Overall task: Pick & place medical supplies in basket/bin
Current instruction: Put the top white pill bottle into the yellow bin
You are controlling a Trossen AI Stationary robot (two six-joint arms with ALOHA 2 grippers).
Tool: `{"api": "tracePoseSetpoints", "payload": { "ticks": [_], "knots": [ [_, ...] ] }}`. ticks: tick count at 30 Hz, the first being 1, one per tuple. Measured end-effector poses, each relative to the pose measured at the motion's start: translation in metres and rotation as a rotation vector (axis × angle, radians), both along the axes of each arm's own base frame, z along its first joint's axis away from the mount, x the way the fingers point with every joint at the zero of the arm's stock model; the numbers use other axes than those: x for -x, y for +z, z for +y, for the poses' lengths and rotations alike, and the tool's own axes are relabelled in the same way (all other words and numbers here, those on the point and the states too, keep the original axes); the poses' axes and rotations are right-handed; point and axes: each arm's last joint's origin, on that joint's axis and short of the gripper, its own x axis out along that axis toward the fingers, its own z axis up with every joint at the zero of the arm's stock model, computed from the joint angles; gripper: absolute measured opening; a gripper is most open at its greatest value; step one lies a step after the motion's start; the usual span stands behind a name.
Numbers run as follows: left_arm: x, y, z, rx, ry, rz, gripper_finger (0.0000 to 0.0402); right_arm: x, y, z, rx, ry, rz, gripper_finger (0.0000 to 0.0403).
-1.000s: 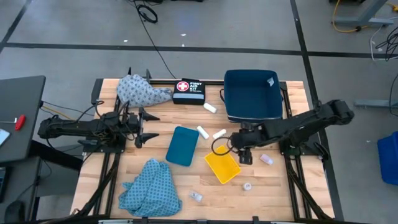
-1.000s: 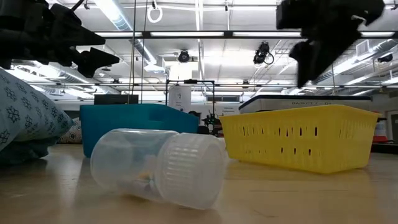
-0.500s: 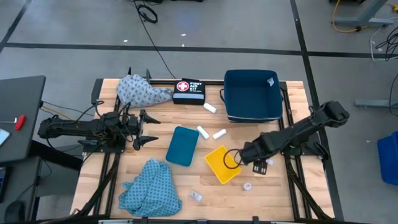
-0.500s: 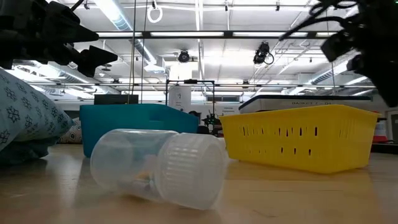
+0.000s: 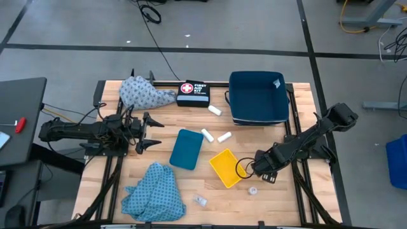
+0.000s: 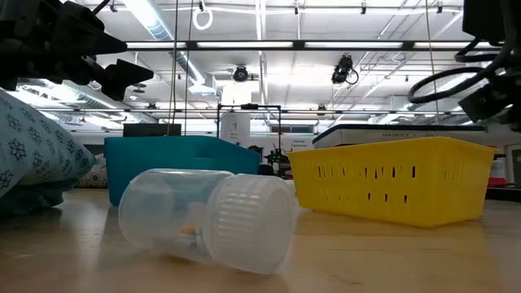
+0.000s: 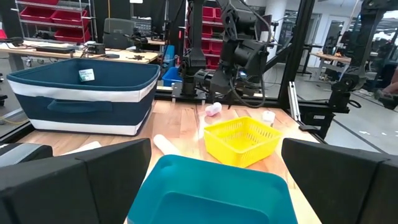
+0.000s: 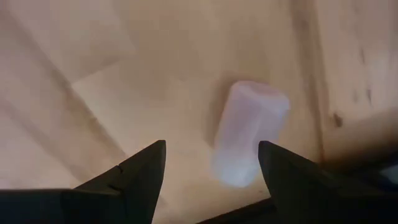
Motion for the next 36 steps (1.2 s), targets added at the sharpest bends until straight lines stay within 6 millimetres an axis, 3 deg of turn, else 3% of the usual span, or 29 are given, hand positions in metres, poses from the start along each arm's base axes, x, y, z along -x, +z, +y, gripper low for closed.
{"api": "tracePoseSetpoints", "payload": {
  "ticks": [9, 13, 19, 29, 36],
  "knots": [
    [-0.001, 0.0, 0.0, 0.0, 0.001, 0.005, 0.0367, 0.009, -0.026, -0.006, 0.004, -0.024, -0.035, 0.0264],
    [-0.001, -0.001, 0.0, 0.0, 0.002, 0.008, 0.0367, 0.01, -0.029, -0.006, -0.005, -0.031, -0.041, 0.0238],
    [-0.001, -0.001, 0.0, 0.0, 0.005, 0.009, 0.0367, 0.007, -0.026, -0.004, -0.023, -0.034, -0.049, 0.0135],
    [-0.001, -0.001, 0.0, -0.003, 0.011, 0.009, 0.0367, -0.002, -0.018, 0.002, -0.061, -0.033, -0.079, 0.0135],
    [-0.001, -0.001, 0.0, -0.004, 0.013, 0.009, 0.0367, -0.017, 0.009, 0.015, -0.033, 0.03, -0.17, 0.0135]
  ]
}}
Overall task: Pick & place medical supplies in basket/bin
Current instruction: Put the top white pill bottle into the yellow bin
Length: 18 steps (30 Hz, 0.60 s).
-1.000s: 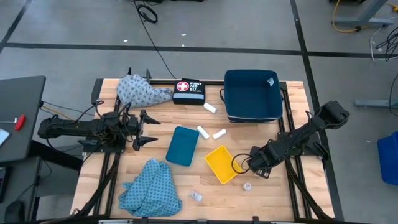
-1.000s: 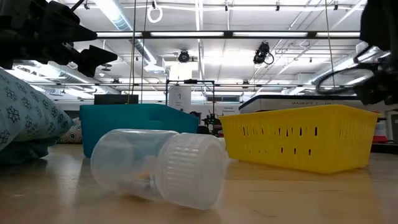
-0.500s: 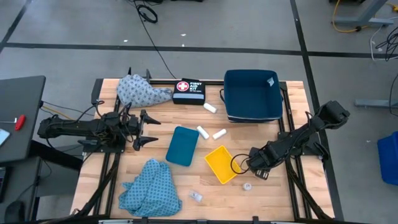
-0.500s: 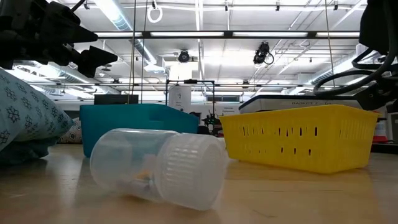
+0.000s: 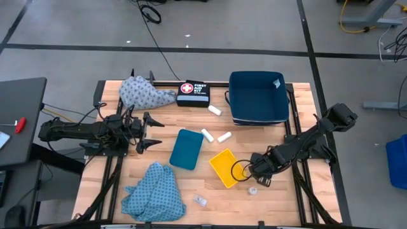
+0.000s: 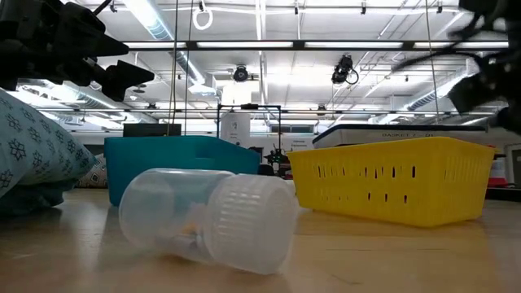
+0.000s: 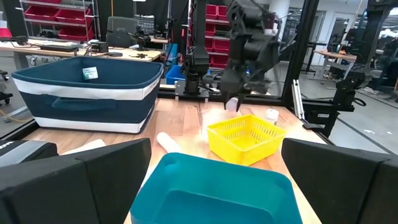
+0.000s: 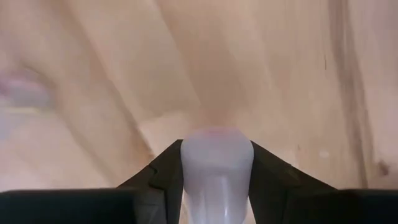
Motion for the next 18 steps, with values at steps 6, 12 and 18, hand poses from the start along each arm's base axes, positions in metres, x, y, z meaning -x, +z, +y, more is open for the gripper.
{"api": "tracePoseSetpoints", "payload": {
  "ticks": [6, 12, 18],
  "knots": [
    [0.0, 0.0, 0.0, 0.0, 0.0, 0.0, 0.0367, -0.014, 0.036, 0.017, 0.151, 0.099, -0.201, 0.0135],
    [0.0, 0.0, 0.0, -0.014, 0.003, 0.0, 0.0367, -0.023, 0.065, 0.032, 0.306, 0.201, -0.551, 0.0135],
    [0.0, 0.0, 0.0, -0.016, 0.008, 0.0, 0.0367, -0.025, 0.074, 0.036, 0.338, 0.245, -0.867, 0.0135]
  ]
}}
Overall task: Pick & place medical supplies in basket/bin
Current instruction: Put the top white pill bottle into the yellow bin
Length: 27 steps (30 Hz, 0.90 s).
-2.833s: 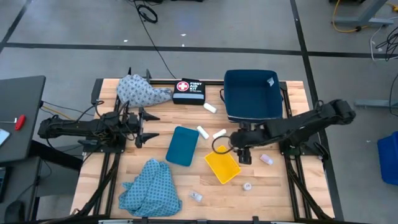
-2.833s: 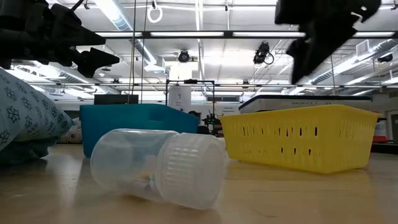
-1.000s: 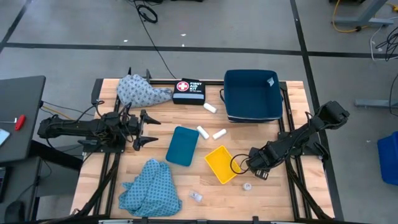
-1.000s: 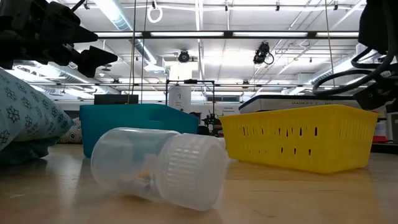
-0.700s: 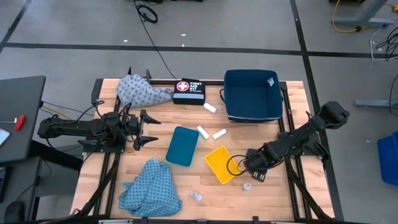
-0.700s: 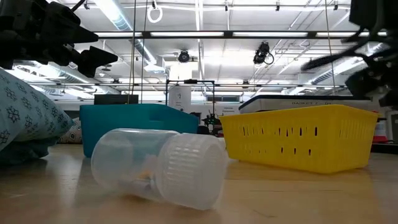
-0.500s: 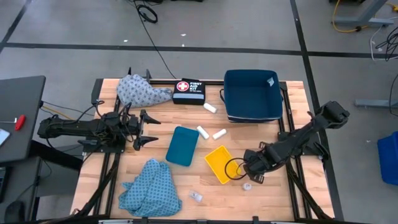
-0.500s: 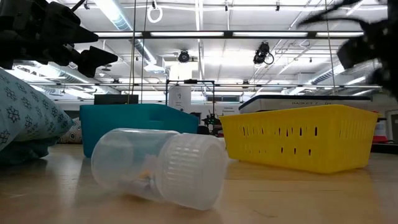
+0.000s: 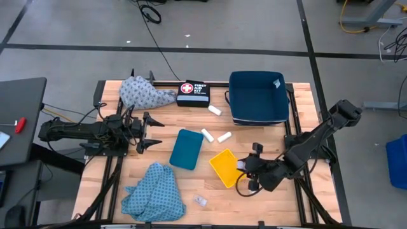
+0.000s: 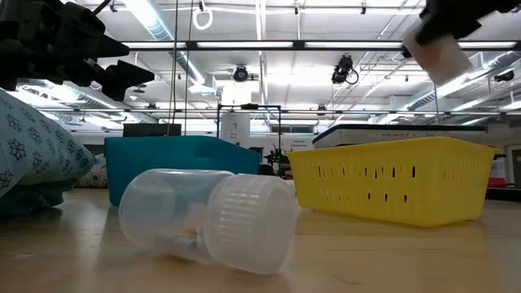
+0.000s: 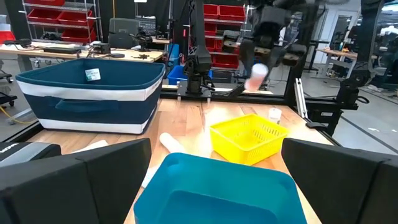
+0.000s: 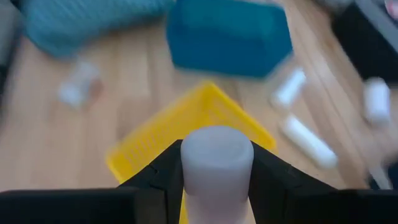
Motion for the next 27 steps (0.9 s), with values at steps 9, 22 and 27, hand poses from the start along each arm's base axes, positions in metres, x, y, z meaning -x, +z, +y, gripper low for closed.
{"api": "tracePoseSetpoints", "payload": {
  "ticks": [9, 22, 27],
  "knots": [
    [0.0, 0.0, 0.0, -0.002, 0.012, 0.0, 0.0367, -0.008, -0.048, -0.02, -0.118, 0.061, -0.18, 0.0135],
    [0.0, -0.001, 0.001, -0.002, 0.034, 0.006, 0.0367, -0.024, -0.078, -0.037, -0.236, 0.12, -0.052, 0.0135],
    [0.0, -0.001, 0.001, -0.002, 0.035, 0.012, 0.0367, -0.029, -0.088, -0.038, -0.253, 0.119, -0.023, 0.0135]
  ]
}}
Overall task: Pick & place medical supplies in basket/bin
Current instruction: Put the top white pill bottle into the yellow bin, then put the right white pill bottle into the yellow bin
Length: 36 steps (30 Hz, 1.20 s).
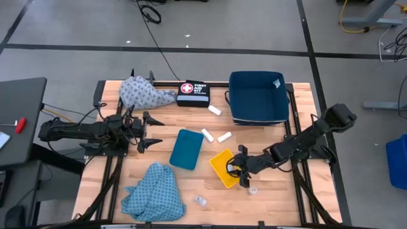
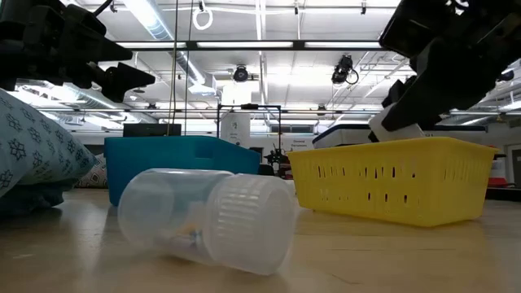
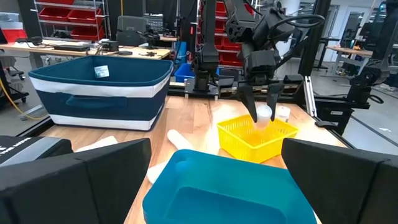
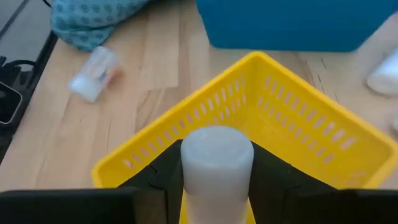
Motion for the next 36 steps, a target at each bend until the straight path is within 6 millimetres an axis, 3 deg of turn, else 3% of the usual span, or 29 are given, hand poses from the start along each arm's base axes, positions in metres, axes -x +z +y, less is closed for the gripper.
{"api": "tracePoseSetpoints", "payload": {
  "ticks": [5, 11, 14, 20, 29, 33, 36],
  "knots": [
    [0.0, -0.001, 0.0, 0.0, -0.001, 0.009, 0.0367, -0.001, -0.001, -0.001, -0.024, -0.016, 0.004, 0.0142],
    [-0.001, -0.002, 0.0, 0.001, 0.0, 0.026, 0.0367, -0.002, -0.001, -0.004, -0.062, -0.058, 0.01, 0.0305],
    [-0.002, -0.003, 0.0, 0.001, 0.0, 0.036, 0.0367, -0.003, -0.001, -0.004, -0.075, -0.066, 0.012, 0.0338],
    [-0.002, -0.004, 0.0, -0.003, 0.0, 0.043, 0.0367, -0.006, 0.004, -0.002, -0.084, -0.052, 0.01, 0.0309],
    [-0.002, -0.004, 0.0, -0.006, -0.001, 0.044, 0.0367, -0.017, 0.055, 0.02, -0.027, 0.001, 0.224, 0.026],
    [-0.002, -0.004, 0.0, -0.005, -0.001, 0.044, 0.0367, -0.011, 0.076, 0.032, -0.059, -0.007, 0.322, 0.0259],
    [-0.002, -0.004, 0.0, -0.004, -0.001, 0.044, 0.0367, -0.002, 0.08, 0.042, -0.117, -0.029, 0.381, 0.0259]
  ]
}}
